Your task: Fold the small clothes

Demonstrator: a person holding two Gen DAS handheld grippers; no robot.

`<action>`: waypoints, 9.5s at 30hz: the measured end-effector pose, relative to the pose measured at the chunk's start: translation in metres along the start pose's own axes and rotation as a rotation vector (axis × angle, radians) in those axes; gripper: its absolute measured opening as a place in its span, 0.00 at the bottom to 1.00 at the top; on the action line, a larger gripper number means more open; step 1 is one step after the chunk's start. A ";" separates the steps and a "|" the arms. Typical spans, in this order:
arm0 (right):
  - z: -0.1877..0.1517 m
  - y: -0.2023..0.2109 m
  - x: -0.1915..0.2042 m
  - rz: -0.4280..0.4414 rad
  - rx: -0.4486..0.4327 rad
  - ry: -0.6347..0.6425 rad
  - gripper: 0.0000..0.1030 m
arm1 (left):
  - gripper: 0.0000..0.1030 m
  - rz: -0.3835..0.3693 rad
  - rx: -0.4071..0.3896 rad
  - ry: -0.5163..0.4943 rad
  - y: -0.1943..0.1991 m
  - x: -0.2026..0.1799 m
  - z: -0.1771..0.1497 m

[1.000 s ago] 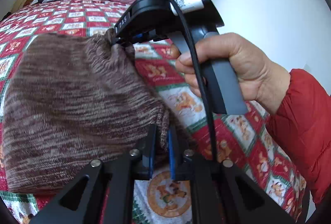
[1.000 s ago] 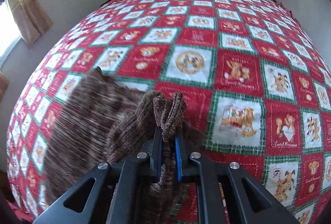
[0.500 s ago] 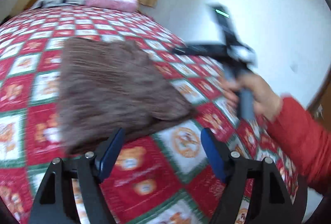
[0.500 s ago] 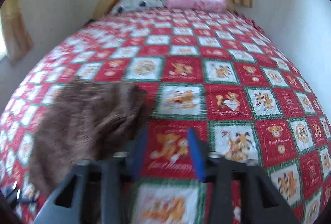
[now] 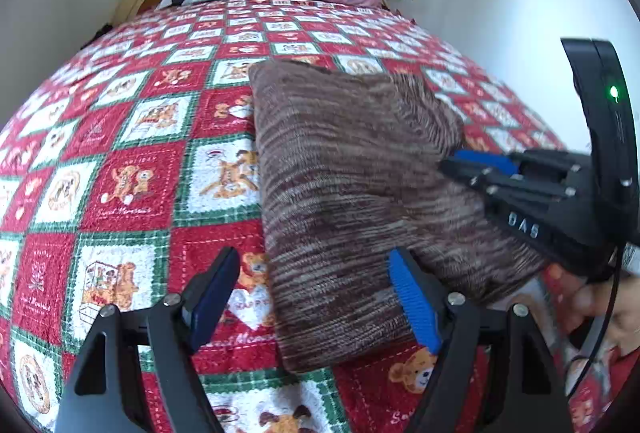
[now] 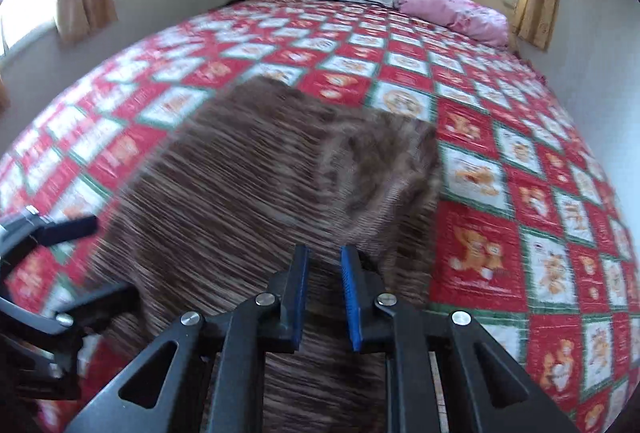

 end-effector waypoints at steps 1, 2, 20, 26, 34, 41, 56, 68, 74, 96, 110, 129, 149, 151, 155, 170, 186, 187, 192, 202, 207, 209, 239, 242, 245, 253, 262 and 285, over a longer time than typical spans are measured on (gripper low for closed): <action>-0.004 -0.001 -0.006 -0.014 -0.001 -0.005 0.17 | 0.77 0.015 -0.002 -0.013 0.001 -0.001 -0.004; -0.008 0.001 -0.012 -0.021 -0.006 -0.016 0.17 | 0.77 0.032 -0.003 -0.026 -0.002 -0.004 -0.006; -0.063 0.052 -0.009 0.060 -0.120 -0.172 0.25 | 0.93 0.092 -0.038 0.029 -0.009 0.005 -0.011; -0.085 0.035 0.004 0.040 -0.076 -0.140 0.22 | 0.95 0.113 -0.042 0.023 -0.010 0.003 -0.013; -0.094 0.042 0.010 0.005 -0.064 -0.121 0.22 | 0.98 0.035 0.007 0.055 -0.010 0.016 -0.017; -0.096 0.068 -0.003 0.061 -0.045 -0.106 0.22 | 0.98 -0.024 -0.022 0.070 0.014 0.041 -0.008; 0.023 0.012 -0.028 0.121 -0.091 -0.133 0.09 | 0.98 0.056 -0.064 0.077 -0.016 0.017 0.079; -0.003 -0.040 -0.101 0.093 0.016 -0.393 0.04 | 1.00 0.001 0.030 0.151 -0.062 0.021 0.069; -0.014 -0.033 -0.110 0.151 -0.012 -0.473 0.04 | 1.00 -0.024 0.028 0.156 -0.061 0.023 0.068; -0.023 -0.009 -0.090 0.416 -0.100 -0.529 0.64 | 0.99 -0.253 0.074 0.214 -0.052 0.029 0.073; -0.018 -0.034 -0.066 0.314 -0.058 -0.395 0.54 | 0.89 -0.233 0.072 0.110 -0.069 0.013 0.064; -0.004 -0.032 -0.047 0.301 -0.032 -0.363 0.26 | 0.47 -0.139 0.017 0.106 -0.053 0.009 0.064; -0.038 0.040 0.006 0.390 -0.112 -0.425 0.22 | 0.33 0.022 0.005 0.006 0.012 0.005 0.016; -0.043 0.046 0.013 0.399 -0.115 -0.422 0.22 | 0.32 0.037 0.000 0.002 0.017 0.008 0.009; -0.049 0.054 0.029 0.412 -0.120 -0.421 0.22 | 0.32 0.042 -0.008 0.016 0.027 0.018 -0.001; -0.039 0.081 0.108 0.444 -0.145 -0.321 0.22 | 0.32 0.045 -0.067 0.148 0.064 0.085 -0.036; 0.012 0.081 0.221 0.577 -0.158 -0.137 0.22 | 0.32 0.208 -0.141 0.329 0.103 0.191 -0.063; 0.017 0.080 0.231 0.591 -0.158 -0.125 0.22 | 0.32 0.224 -0.146 0.340 0.106 0.199 -0.066; 0.037 0.071 0.271 0.651 -0.168 -0.074 0.22 | 0.32 0.299 -0.168 0.384 0.113 0.234 -0.073; 0.051 0.010 0.326 0.607 -0.100 0.005 0.22 | 0.33 0.285 -0.081 0.497 0.077 0.293 -0.094; 0.044 -0.016 0.314 0.646 -0.028 -0.063 0.22 | 0.44 0.126 -0.078 0.575 0.074 0.311 -0.106; 0.044 -0.019 0.313 0.665 -0.009 -0.083 0.22 | 0.47 0.064 -0.071 0.605 0.073 0.317 -0.107; -0.046 0.035 0.294 0.882 0.123 -0.113 0.09 | 0.23 -0.187 -0.091 0.549 0.119 0.274 -0.179; -0.051 0.039 0.285 1.056 0.156 -0.201 0.09 | 0.23 -0.219 -0.084 0.565 0.134 0.285 -0.179; -0.058 0.028 0.276 1.004 0.195 -0.232 0.09 | 0.23 -0.185 -0.015 0.564 0.129 0.287 -0.182; -0.065 0.034 0.251 0.759 0.058 -0.198 0.11 | 0.49 -0.030 -0.040 0.545 0.132 0.291 -0.193; -0.018 0.068 0.259 0.619 -0.080 -0.056 0.15 | 0.56 0.032 -0.181 0.440 0.152 0.273 -0.163; 0.111 -0.046 0.326 0.422 -0.030 0.190 0.06 | 1.00 0.288 -0.109 0.321 0.071 0.227 -0.128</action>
Point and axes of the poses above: each gripper's, at about its wrist camera, not at the fingertips, and y roughly against the way its jaws point, x to its left, z to its top, the point moved 3 cm from there along -y, roughly the way its jaws point, and after that the axes turned 11 degrees about x, right-handed, at the moved point
